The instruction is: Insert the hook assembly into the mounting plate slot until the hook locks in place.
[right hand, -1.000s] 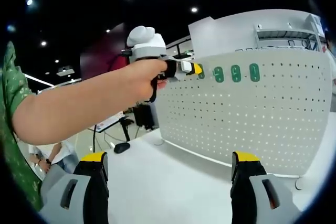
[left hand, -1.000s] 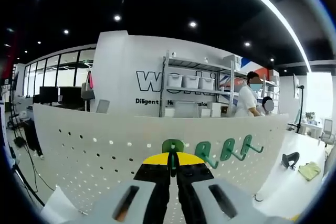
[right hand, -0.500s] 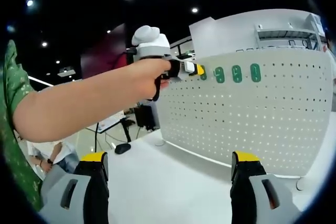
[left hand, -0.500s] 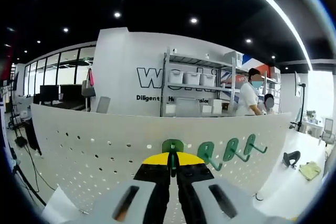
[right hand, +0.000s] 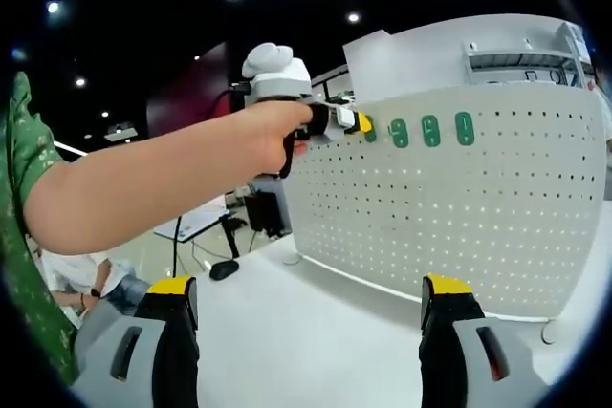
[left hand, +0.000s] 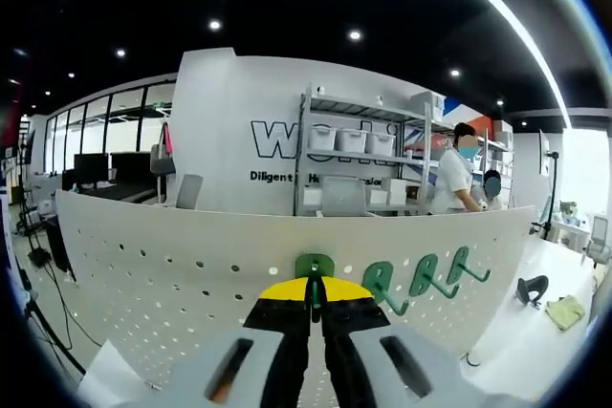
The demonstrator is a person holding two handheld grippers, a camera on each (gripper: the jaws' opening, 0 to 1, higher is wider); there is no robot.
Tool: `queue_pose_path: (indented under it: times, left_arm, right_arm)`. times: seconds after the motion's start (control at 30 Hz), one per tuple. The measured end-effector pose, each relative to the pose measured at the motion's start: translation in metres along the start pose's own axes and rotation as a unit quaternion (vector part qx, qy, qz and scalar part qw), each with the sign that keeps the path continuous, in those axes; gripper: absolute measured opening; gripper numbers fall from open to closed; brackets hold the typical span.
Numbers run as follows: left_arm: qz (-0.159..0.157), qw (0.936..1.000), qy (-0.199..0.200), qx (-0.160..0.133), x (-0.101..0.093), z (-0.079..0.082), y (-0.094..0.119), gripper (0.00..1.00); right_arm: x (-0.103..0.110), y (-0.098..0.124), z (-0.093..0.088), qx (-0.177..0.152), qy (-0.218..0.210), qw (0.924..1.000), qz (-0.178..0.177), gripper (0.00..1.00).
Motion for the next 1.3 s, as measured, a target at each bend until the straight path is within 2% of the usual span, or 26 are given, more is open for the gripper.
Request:
queue_pose_path:
  times: [0.37, 0.6, 1.3]
  left_arm:
    - [0.002, 1.0, 0.0, 0.008, 0.0006, -0.0008, -0.0016, 0.03]
    - [0.005, 0.9998, 0.001, 0.018, 0.0029, -0.0073, -0.0056, 0.03]
    - [0.008, 0.9999, -0.003, 0.01, 0.0036, -0.0082, -0.009, 0.03]
  right_arm:
    - [-0.0007, 0.0003, 0.0007, -0.003, -0.002, 1.0, 0.0, 0.99]
    - [-0.002, 0.001, 0.0003, -0.004, -0.002, 1.0, -0.001, 0.99]
    - [-0.0048, -0.0016, -0.0025, -0.002, -0.005, 1.0, -0.002, 0.99]
Point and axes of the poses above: the point that each gripper's makers call its tool centre point, and the gripper's own axes: y roughly backward along the fingers, x roughly to its left, z roughly out of its top, the point moved 1 cm from there along y, roughly backward along the fingers, and after that the axes turned 1 degree about -y, right-handed, at the moved point
